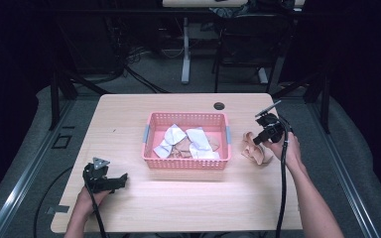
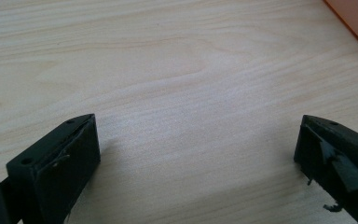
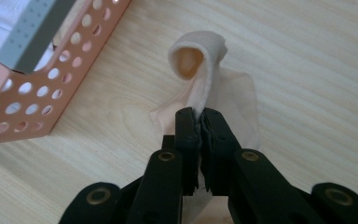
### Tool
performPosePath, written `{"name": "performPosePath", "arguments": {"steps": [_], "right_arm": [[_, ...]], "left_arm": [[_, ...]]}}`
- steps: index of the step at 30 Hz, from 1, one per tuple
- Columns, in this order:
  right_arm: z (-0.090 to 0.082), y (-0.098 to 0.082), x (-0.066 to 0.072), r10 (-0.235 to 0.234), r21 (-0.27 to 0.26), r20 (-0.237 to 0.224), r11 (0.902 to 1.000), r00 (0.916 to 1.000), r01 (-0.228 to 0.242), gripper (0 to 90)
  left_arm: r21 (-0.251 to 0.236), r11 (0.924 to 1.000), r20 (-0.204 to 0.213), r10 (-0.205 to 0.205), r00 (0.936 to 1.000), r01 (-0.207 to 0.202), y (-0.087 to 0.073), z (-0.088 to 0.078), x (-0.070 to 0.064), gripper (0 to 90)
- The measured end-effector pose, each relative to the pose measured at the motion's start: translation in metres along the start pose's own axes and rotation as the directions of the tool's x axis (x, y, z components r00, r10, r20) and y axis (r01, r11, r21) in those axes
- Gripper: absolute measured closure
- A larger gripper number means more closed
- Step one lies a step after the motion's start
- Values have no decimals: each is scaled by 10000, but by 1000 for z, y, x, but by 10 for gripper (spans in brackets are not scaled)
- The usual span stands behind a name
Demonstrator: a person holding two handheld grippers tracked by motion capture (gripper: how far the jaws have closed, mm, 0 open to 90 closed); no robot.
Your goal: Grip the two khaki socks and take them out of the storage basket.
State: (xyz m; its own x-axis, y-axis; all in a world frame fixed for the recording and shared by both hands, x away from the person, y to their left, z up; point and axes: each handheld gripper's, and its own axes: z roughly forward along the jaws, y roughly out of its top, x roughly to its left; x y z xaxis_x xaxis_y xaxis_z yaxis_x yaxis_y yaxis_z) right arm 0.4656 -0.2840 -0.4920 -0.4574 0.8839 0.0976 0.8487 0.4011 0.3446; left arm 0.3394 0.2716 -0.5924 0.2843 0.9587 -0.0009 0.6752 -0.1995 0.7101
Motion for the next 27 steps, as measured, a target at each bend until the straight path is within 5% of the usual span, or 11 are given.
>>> {"name": "performPosePath", "arguments": {"steps": [6, 9, 13, 17, 21, 27], "right_arm": [[16, -5, -4, 200, 316, -502, 9993, 9985, -184, 836], [16, -9, -5, 361, 120, -589, 9993, 9976, -355, 723], [2, -13, -5, 403, -121, -804, 9991, 9959, -414, 447], [-19, -18, -2, 137, -291, -812, 9994, 9966, -161, 262], [-34, -29, 2, 240, -869, -856, 9957, 9960, -314, 175], [-44, -42, -5, 393, -1002, -944, 9938, 9948, -488, 151]], "left_arm": [[1, 10000, 1, 2, 10000, -2, 0, 0, 0, 1], [0, 10000, 0, 2, 10000, -2, 0, 0, 0, 1], [6, 10000, 2, 4, 10000, -4, 0, 0, 0, 1], [1, 10000, 0, 3, 10000, -3, 0, 0, 0, 2], [-9, 10000, 1, -16, 10000, 16, 0, 0, 0, 2], [-7, 10000, 8, 4, 10000, -4, 0, 0, 0, 1]]}}
